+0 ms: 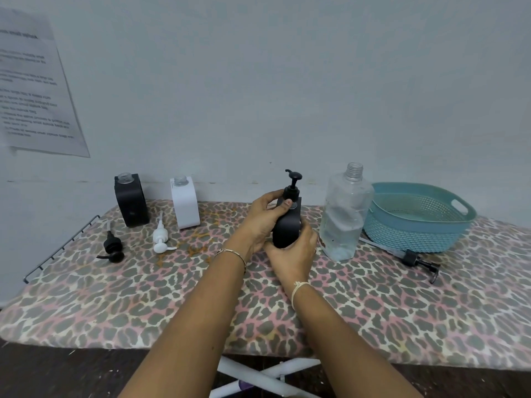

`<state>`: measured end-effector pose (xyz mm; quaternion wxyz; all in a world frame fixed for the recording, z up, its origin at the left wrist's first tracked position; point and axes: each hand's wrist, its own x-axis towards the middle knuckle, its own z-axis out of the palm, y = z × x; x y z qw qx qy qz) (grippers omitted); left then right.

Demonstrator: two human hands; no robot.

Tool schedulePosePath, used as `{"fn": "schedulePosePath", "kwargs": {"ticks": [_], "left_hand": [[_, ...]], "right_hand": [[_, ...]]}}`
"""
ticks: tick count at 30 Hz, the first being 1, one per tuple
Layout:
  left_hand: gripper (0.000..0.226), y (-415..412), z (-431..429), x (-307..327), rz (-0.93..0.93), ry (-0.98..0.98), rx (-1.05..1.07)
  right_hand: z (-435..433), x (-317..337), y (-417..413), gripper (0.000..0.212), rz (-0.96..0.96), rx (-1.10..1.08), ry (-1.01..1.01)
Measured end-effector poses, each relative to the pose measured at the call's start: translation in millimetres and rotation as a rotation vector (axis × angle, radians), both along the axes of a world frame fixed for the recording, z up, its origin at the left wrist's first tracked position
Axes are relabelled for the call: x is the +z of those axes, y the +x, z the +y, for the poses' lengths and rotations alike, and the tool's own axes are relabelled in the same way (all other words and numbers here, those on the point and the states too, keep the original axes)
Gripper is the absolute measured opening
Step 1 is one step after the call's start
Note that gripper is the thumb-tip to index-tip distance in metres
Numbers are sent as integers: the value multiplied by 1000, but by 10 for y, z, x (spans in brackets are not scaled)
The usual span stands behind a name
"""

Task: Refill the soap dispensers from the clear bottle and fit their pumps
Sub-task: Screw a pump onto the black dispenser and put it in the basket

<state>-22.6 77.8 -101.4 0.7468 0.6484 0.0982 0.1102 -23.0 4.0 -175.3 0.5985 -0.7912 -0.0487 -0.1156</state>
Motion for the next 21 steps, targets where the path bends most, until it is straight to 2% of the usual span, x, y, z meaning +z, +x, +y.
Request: {"fn": "schedulePosePath", "kwargs": {"ticks": [4, 8, 11, 15, 21], "left_hand": [[39, -35, 11, -9, -40, 86, 64], [34, -62, -36, -2, -78, 418, 202], [36, -57, -65, -49, -94, 558, 289], [33, -115, -97, -64, -81, 588, 353], [34, -226, -99, -58, -88, 565, 285]], "right_hand": [[-34, -6, 17, 67, 41, 33, 33], [-129, 7, 11, 50, 86, 66, 122], [-228, 79, -17, 43, 110, 118, 250], [-350, 120, -52, 46, 172, 251, 350], [-524, 212, -69, 50, 249, 397, 391]]}}
